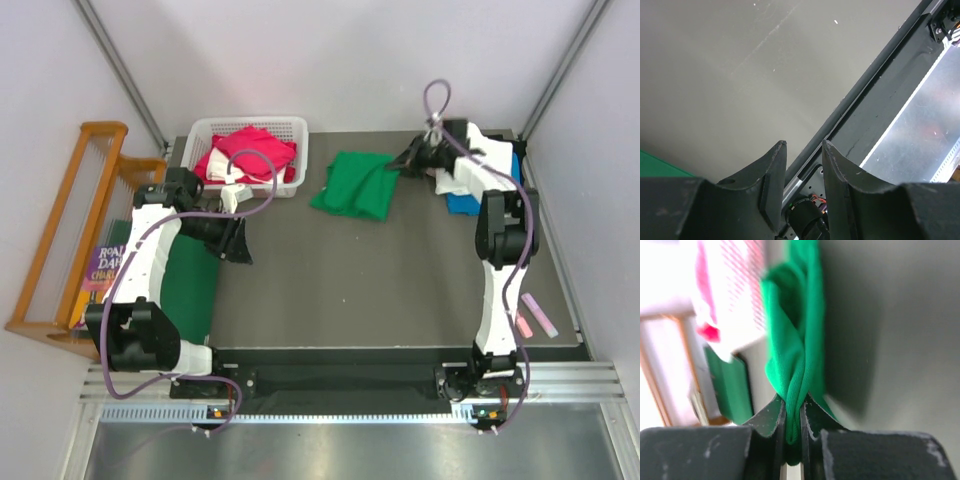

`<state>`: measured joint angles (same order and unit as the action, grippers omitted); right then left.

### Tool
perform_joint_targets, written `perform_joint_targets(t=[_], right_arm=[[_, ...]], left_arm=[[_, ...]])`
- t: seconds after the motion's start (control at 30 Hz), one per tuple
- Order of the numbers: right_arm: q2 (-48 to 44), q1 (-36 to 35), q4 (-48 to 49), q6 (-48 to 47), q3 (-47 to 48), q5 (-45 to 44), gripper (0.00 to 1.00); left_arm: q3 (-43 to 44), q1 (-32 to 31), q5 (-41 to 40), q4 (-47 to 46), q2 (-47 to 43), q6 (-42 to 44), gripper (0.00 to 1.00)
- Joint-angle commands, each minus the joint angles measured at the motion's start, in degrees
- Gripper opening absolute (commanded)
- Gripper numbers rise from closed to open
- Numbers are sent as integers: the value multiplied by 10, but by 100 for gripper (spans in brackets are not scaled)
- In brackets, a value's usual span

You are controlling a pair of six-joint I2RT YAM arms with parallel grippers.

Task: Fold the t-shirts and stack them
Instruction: Neatly place the folded tshirt to the corner

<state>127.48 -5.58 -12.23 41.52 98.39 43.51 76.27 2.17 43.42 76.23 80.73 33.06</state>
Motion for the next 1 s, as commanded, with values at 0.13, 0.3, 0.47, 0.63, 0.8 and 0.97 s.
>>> perform_joint_targets(t=[0.13, 0.3, 0.47, 0.63, 0.8, 0.97], right_arm=[[58, 165, -128, 24, 327, -2, 0], [34, 269, -104, 59, 328, -7, 0], [16, 326, -125, 52, 265, 7, 0], [36, 312, -233, -9, 256, -8, 0], [30, 276, -343, -75, 252, -94, 15], [-13, 241, -419, -118, 304, -279, 80]], left_arm=[[-18, 4, -1, 0, -21, 14, 40], [-24, 3, -11, -3, -23, 14, 40], [-16, 5, -7, -5, -18, 9, 40], [10, 3, 6, 1, -8, 1, 40], [13, 4, 7, 0, -14, -2, 40], [10, 3, 12, 4, -17, 2, 40]])
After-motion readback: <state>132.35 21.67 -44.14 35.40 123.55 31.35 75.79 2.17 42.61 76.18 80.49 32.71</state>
